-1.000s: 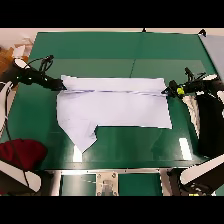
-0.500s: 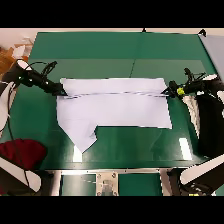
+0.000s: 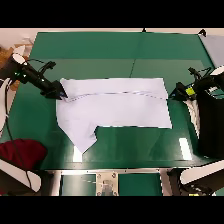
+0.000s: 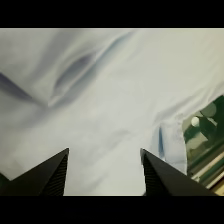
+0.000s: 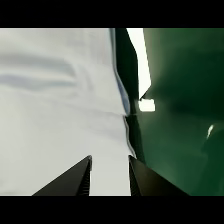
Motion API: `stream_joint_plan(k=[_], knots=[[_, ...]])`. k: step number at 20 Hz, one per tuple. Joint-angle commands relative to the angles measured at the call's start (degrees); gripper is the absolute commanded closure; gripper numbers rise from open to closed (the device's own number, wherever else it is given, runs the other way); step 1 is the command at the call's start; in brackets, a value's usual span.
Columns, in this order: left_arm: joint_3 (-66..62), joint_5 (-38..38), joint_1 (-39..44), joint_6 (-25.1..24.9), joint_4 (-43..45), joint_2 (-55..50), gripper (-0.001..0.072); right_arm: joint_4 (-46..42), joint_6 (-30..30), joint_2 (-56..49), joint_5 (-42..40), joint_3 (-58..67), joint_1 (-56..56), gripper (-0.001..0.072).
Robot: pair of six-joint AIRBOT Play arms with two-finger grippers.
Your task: Fold the shirts.
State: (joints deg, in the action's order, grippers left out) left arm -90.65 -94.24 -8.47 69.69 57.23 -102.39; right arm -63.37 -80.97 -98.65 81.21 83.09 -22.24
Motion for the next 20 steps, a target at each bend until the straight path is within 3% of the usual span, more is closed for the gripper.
stream_joint_plan(k=[1, 4, 9, 11, 14, 20], knots=[[10.7, -3.7, 0.0, 4.4, 3.5, 7.4, 0.0185, -6.4, -4.0, 9.2, 3.4, -7.6, -0.8, 0.0423], [27.3, 4.0, -0.3, 4.2, 10.6, 19.9, 0.0185, -6.4, -5.6, 21.5, -0.1, -23.1, -2.1, 0.0429], [49.8, 15.3, -3.5, 8.1, 7.9, 39.1, 0.0185, -5.4, -11.1, 42.7, -11.1, -46.9, -6.1, 0.0419], [56.5, 19.4, -3.4, 10.8, 6.4, 43.1, 0.0184, -1.8, -11.8, 47.5, -16.4, -53.2, -6.0, 0.0300], [64.0, 26.4, -3.3, 11.1, -1.8, 44.2, 0.0185, 6.6, -11.4, 47.7, -23.3, -59.1, -5.9, 0.0287], [70.7, 42.8, -3.3, 4.9, -17.8, 44.2, 0.0186, 13.0, -11.4, 44.2, -35.2, -64.8, -0.9, 0.0287]])
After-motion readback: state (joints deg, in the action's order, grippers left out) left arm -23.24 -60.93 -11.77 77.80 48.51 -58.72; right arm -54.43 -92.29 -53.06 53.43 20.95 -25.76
